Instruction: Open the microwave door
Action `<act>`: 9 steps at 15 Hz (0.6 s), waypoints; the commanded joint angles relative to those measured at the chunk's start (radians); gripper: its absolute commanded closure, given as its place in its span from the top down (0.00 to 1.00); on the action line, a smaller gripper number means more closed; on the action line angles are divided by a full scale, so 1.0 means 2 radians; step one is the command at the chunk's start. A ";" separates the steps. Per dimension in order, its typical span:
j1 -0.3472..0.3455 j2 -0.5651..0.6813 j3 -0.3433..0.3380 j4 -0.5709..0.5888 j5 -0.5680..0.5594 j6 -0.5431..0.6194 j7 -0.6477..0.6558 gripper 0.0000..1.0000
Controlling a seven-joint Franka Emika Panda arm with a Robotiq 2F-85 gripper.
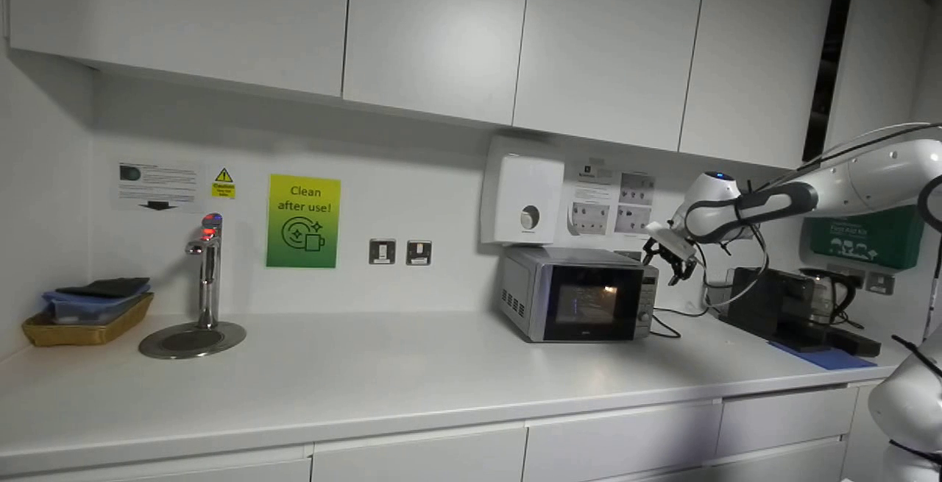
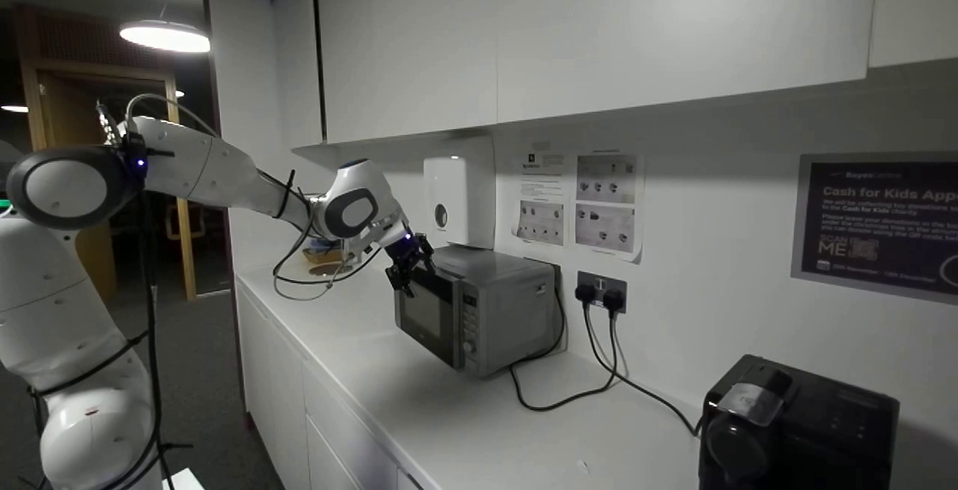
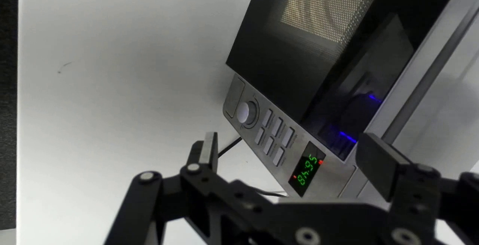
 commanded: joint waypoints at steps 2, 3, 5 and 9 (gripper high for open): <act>-0.001 0.035 -0.006 0.046 -0.027 0.007 0.068 1.00; 0.001 0.041 -0.008 0.056 -0.025 0.005 0.077 1.00; 0.005 0.049 -0.014 0.071 -0.020 0.004 0.089 1.00; 0.017 0.070 -0.027 0.093 0.009 0.003 0.092 1.00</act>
